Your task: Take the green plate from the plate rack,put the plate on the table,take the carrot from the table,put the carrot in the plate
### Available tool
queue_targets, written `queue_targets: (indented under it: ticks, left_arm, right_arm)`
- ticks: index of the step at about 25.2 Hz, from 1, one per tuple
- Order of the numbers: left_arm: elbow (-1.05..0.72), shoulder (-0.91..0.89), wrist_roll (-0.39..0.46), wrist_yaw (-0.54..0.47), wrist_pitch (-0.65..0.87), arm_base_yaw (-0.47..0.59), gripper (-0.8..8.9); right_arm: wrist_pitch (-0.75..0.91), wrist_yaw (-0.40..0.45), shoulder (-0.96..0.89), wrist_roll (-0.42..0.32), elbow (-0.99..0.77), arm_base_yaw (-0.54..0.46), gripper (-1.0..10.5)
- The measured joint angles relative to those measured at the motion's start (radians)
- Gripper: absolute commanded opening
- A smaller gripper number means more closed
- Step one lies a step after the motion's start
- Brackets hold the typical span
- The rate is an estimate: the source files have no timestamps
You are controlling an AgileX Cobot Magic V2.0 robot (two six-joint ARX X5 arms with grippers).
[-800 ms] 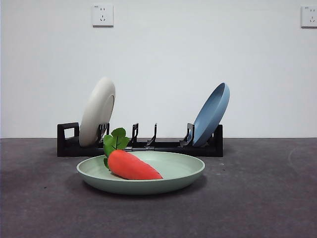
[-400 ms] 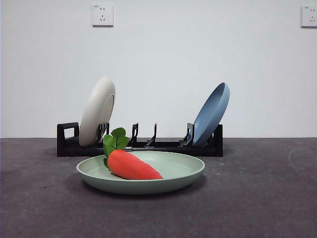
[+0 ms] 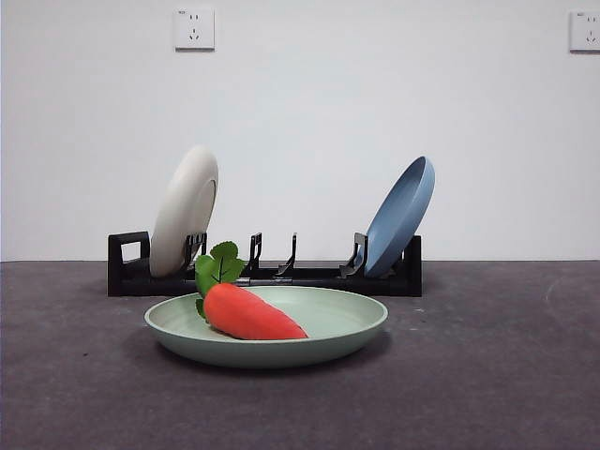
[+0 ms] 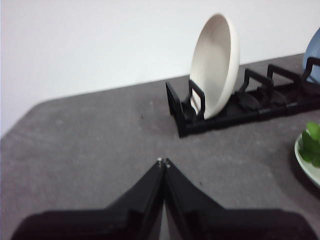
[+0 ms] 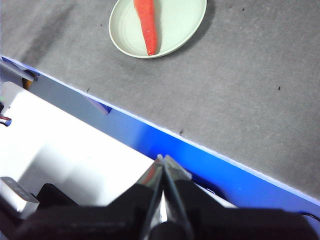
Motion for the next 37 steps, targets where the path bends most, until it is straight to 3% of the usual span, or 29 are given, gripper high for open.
queue_targets:
  ticks: [6,29,37]
  left_arm:
    - [-0.002,0.000,-0.007,-0.005,-0.086,0.000,-0.03]
    - [-0.002,0.000,-0.008,-0.004,-0.086,0.000,-0.03]
    - [-0.002,0.000,-0.008,-0.004,-0.086,0.000,-0.03]
  right_arm:
    - [0.000,0.000,0.000,0.000,0.000,0.000,0.0]
    - [0.000,0.000,0.000,0.000,0.000,0.000,0.0]
    - [0.000,0.229,0.000,-0.110,0.000,-0.006,0.0]
